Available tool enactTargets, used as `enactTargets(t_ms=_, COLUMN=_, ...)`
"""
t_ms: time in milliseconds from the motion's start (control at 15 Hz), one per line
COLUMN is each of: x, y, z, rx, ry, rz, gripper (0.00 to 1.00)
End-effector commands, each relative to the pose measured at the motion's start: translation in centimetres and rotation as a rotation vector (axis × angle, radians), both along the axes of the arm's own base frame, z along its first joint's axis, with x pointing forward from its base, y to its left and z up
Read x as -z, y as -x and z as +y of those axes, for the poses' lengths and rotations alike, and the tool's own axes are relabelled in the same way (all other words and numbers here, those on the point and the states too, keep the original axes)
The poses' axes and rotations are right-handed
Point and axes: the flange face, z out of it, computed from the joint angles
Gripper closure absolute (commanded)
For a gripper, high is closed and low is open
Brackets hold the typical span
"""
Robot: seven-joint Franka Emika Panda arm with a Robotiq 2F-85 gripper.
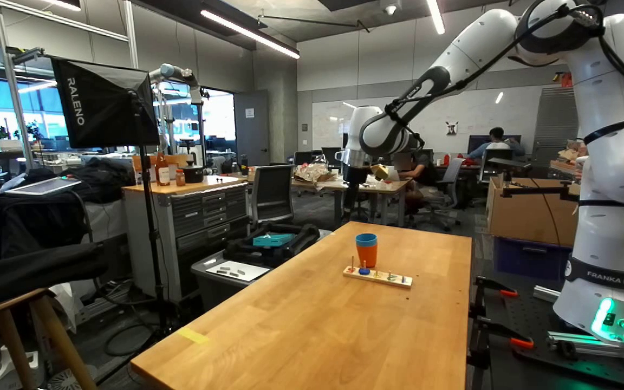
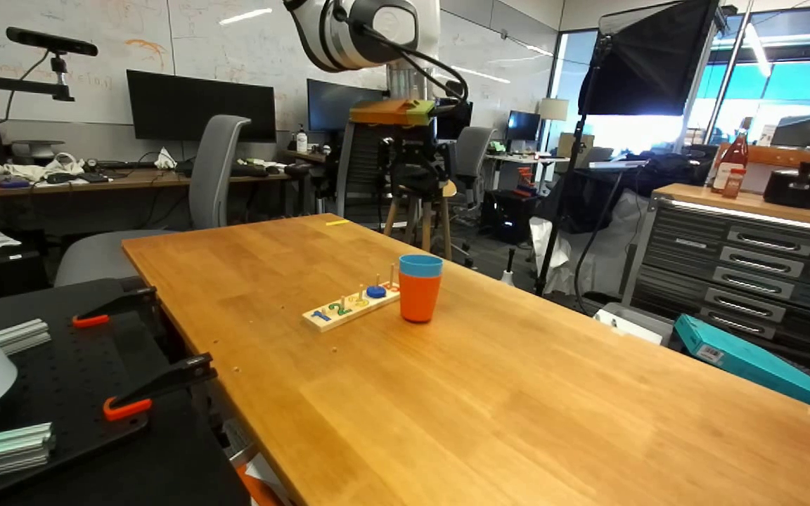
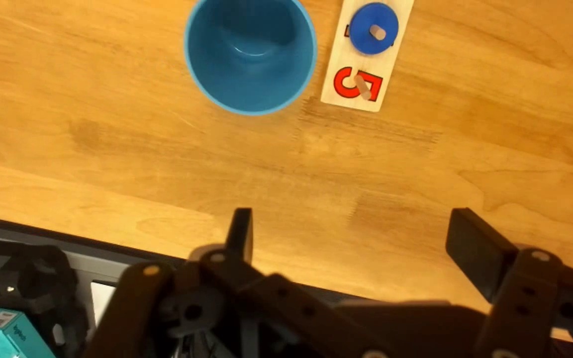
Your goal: Put the blue cup inside the orange one
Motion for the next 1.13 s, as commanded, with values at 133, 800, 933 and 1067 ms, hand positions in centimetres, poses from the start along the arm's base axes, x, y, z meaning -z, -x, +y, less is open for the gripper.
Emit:
enactTargets(t_ms=133, x=-3.5, y=-1.2, z=-1.8, rx=0.013, ry=0.042, rz=0.073, gripper=0.00)
enactTargets(t_ms=800, x=-4.2, y=-1.2, z=-2.4, rx=0.012, ry=0.048, rz=0.134, gripper=0.00)
enactTargets(t_ms=933, x=-4.0, y=-1.2, z=-2.4, rx=0.011, ry=0.048, rz=0.138, gripper=0.00)
enactTargets(t_ms=1067, x=-3.7, y=-1.2, z=-2.4, rx=0.011, ry=0.047, rz=0.143, gripper=0.00)
